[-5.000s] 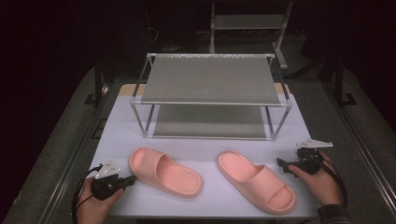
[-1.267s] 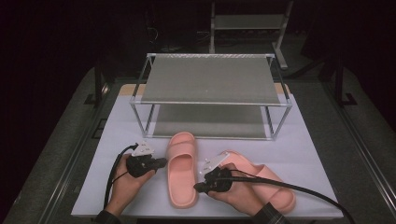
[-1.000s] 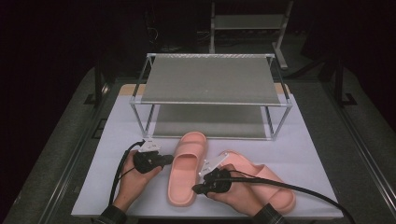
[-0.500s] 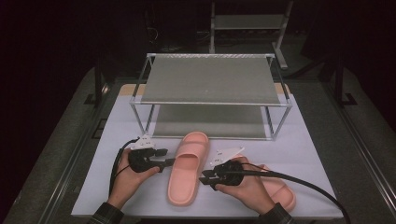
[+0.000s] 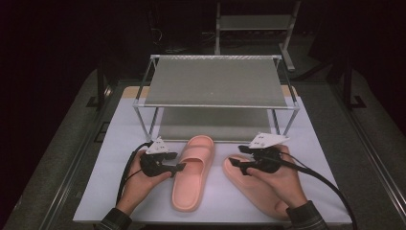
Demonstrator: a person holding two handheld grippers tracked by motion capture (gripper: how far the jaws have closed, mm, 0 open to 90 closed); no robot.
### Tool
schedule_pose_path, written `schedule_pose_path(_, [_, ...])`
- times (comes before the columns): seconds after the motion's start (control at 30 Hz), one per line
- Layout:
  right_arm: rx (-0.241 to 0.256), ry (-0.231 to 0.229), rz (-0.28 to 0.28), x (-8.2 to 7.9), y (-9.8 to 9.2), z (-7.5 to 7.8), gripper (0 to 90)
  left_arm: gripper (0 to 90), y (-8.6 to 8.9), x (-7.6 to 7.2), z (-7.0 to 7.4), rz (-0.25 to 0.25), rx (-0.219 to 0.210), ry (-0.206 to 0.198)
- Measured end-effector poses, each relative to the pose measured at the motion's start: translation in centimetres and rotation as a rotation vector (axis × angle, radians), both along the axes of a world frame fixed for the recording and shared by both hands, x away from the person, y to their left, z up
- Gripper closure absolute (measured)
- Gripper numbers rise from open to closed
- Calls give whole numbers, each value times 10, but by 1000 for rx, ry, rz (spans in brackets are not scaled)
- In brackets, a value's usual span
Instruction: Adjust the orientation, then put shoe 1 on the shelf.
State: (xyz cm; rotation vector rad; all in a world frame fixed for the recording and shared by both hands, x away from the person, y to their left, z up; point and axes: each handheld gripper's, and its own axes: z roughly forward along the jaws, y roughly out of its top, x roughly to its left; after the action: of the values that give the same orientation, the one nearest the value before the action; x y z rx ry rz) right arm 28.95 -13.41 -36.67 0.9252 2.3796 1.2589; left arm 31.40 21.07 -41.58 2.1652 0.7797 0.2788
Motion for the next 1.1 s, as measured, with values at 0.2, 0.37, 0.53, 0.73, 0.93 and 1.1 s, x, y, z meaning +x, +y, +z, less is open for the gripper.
schedule_pose_path(0.2, [44,-47,-153,6,-55,2,331,521,-1,2,-3,0,9,-3])
schedule_pose_path(0.37, [45,-29,-240,5,-92,-14,301,559,-5,2,-4,-11,22,-4])
schedule_pose_path(0.53, [41,20,-290,5,-115,-38,291,589,-9,2,-6,-6,44,-5])
schedule_pose_path(0.73, [18,42,-337,11,-130,-55,281,650,-9,2,-4,16,56,-19])
schedule_pose_path(0.93, [-2,49,-376,11,-141,-64,274,826,0,3,-1,11,53,-46])
schedule_pose_path(1.1, [-13,57,-406,10,-150,-70,250,842,3,3,4,16,35,-63])
